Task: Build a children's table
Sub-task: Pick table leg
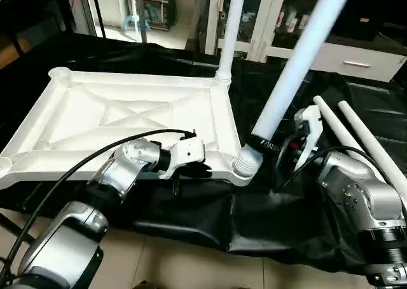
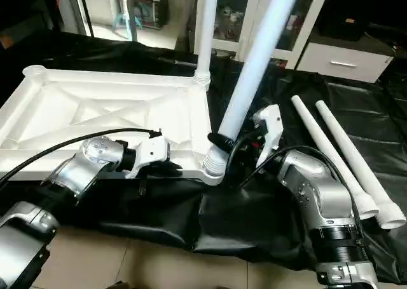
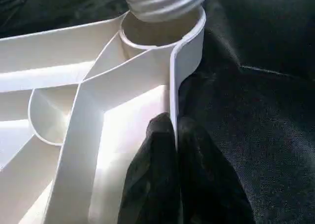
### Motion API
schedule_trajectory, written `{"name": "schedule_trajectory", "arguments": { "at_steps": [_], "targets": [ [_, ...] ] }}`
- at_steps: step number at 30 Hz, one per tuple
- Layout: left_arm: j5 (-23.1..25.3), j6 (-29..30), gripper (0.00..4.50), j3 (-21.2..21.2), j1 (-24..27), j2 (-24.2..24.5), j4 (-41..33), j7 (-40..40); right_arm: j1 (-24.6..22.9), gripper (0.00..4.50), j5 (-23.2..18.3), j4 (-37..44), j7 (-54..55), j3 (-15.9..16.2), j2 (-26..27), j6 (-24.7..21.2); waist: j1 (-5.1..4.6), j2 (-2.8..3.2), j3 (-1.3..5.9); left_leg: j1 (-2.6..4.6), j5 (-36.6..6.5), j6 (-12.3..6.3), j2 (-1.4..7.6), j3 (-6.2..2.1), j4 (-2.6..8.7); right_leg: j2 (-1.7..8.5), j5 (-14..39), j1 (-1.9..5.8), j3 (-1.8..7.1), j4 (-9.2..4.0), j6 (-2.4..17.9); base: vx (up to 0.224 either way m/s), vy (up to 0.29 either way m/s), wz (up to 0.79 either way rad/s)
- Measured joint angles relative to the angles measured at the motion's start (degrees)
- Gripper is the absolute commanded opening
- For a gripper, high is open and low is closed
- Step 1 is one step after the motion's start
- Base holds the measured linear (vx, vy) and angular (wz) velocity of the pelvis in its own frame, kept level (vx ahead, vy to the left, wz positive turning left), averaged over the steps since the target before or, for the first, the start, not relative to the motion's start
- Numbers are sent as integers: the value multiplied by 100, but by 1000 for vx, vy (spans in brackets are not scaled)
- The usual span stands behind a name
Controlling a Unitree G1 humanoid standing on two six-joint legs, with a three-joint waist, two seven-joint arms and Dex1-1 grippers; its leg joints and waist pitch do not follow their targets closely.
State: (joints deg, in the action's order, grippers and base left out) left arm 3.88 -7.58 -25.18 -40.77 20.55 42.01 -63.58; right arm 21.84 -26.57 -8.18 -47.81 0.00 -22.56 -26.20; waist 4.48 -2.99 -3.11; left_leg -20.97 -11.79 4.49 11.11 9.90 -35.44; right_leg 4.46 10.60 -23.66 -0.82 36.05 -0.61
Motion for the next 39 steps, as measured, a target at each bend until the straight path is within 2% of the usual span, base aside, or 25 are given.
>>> {"name": "schedule_trajectory", "arguments": {
  "at_steps": [12,17,30,34,39],
  "targets": [
    [33,549,0,1,295,9,-755,-127,-29,183,39,-107,-154,6,-151,2,42,-3,2,1,0,-1,-1,7,25,0,1,-1,0,-21,0,0,0,0],
    [47,667,0,-9,304,-15,-813,-148,-134,183,27,-15,-253,7,-287,-6,55,-21,14,2,-1,-1,-1,8,36,0,1,0,0,-32,0,0,0,0],
    [156,846,0,-11,369,-36,-1004,-152,-226,183,-52,130,-340,71,-220,-217,55,-38,25,4,-1,-1,-2,10,40,1,1,1,0,-37,0,0,0,0],
    [157,864,0,-8,381,-30,-1028,-154,-173,183,27,-18,-353,114,-165,-68,52,-46,31,5,-1,-1,-2,10,42,1,1,1,0,-37,0,0,0,0],
    [203,890,0,2,414,-22,-1084,-160,-50,183,201,-302,-322,184,-78,163,45,-87,59,6,0,-1,-2,10,47,1,2,2,0,-40,-1,0,0,0]
  ]
}}
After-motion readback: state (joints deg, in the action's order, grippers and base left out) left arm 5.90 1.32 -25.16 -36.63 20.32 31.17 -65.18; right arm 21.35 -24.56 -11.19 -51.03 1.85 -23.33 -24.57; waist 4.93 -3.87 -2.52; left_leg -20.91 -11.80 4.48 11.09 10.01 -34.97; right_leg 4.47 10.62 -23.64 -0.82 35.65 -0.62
